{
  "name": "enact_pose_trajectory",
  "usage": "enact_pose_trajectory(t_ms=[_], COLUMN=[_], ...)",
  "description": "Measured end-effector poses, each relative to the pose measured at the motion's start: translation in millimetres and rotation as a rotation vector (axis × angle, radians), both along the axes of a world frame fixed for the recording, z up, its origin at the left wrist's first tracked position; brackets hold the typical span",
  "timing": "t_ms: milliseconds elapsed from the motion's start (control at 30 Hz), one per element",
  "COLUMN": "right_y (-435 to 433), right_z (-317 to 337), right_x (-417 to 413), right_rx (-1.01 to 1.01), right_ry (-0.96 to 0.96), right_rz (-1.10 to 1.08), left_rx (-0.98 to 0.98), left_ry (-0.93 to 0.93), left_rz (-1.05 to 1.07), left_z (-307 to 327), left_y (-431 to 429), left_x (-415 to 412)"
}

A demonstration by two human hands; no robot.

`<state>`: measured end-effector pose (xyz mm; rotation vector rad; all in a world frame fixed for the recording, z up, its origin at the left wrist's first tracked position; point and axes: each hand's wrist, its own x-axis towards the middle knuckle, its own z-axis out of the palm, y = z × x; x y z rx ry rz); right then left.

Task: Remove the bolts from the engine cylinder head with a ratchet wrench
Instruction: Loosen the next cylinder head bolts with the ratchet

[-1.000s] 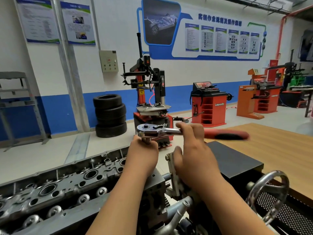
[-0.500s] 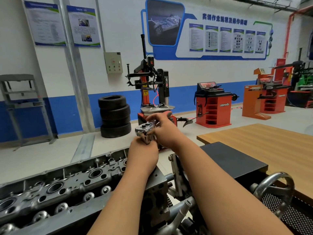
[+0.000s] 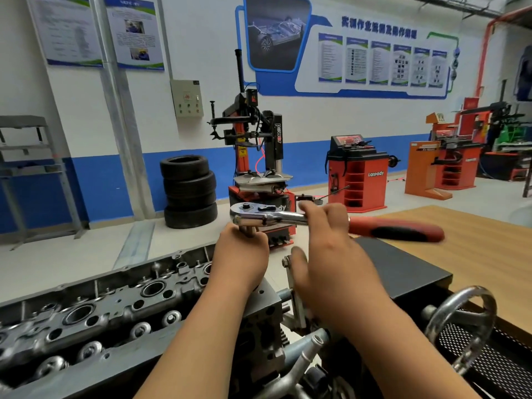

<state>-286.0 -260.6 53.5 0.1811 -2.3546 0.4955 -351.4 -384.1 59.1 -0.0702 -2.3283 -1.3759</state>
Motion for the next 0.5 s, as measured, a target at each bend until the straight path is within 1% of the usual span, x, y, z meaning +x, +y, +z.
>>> enact_pose_trajectory(t_ms=[67,133,200,267,333,433,500], right_y=[9.6,5.6,-10.5,-28.6,-39.2,-39.7,-36.5], right_z=[15.4,30.7,42.1,49.2,51.0,46.1,43.5], right_x=[-34.7,-66.4,-93.4,-110.4,-118.3,-117.8,-113.2], right_rx=[-0.088,-0.177,-0.201,-0.176,-0.117,-0.220,-0.277], right_ry=[-0.102,-0.204,-0.280,-0.335,-0.355,-0.311,-0.276], right_rz=[0.036,0.194,0.315,0.374,0.406,0.463,0.419], left_rx=[0.049,0.115,0.168,0.212,0.228,0.193,0.160], left_ry=[-0.020,-0.026,-0.032,-0.039,-0.036,-0.025,-0.019], left_rz=[-0.007,-0.025,-0.044,-0.061,-0.067,-0.047,-0.038], left_z=[-1.5,-3.3,-2.2,-1.2,-0.6,-1.0,-0.5], left_y=[-0.7,-1.4,-1.6,-2.2,-2.1,-2.6,-2.0], left_x=[-0.2,0.7,1.1,2.5,5.0,3.0,1.2])
